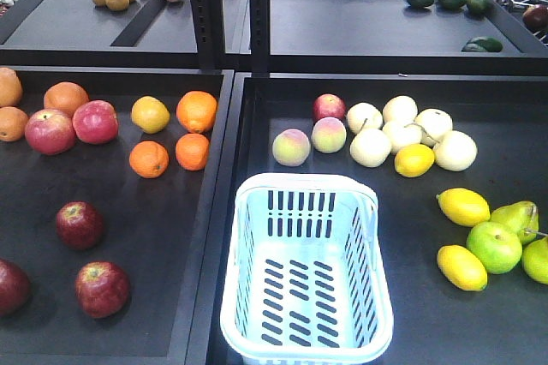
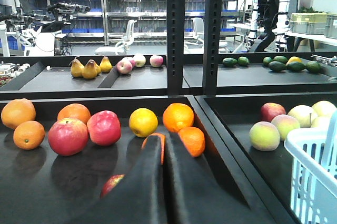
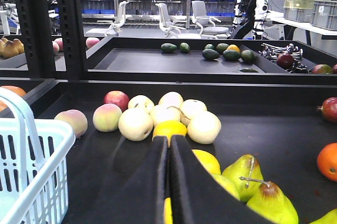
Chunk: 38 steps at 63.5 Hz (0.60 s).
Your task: Pick three apples into basket with both arms
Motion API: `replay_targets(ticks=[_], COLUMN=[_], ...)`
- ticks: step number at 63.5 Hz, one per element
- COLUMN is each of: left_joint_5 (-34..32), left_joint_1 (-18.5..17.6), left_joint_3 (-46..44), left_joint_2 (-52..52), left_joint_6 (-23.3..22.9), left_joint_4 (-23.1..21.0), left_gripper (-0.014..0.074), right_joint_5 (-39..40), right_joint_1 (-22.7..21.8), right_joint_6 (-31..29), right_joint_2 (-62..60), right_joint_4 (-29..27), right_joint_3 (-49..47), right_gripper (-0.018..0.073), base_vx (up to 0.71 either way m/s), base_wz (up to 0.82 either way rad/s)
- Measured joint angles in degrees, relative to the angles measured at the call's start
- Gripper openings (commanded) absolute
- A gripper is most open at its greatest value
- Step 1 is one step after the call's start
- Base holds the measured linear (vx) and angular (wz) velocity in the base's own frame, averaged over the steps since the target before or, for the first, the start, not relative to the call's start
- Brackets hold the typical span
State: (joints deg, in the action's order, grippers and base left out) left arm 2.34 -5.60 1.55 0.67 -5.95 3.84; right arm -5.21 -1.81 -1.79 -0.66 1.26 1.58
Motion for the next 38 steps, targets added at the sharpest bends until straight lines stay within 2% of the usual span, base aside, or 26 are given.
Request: replay_targets(ticks=[38], left_joint_5=[0.0], left_joint_1=[0.0], left_joint_3=[0.0], left_joint_2=[0.0], left_joint_6=[0.0], left_joint_4=[0.0], left_gripper=[-0.0006], right_joint_5=[0.0], right_joint_1=[0.0], right_joint_6=[0.0], right_joint_2=[0.0], right_joint_4=[0.0], right_joint_3=[0.0], right_gripper=[-0.0009], base_vx=[0.03], base_wz=[0.02])
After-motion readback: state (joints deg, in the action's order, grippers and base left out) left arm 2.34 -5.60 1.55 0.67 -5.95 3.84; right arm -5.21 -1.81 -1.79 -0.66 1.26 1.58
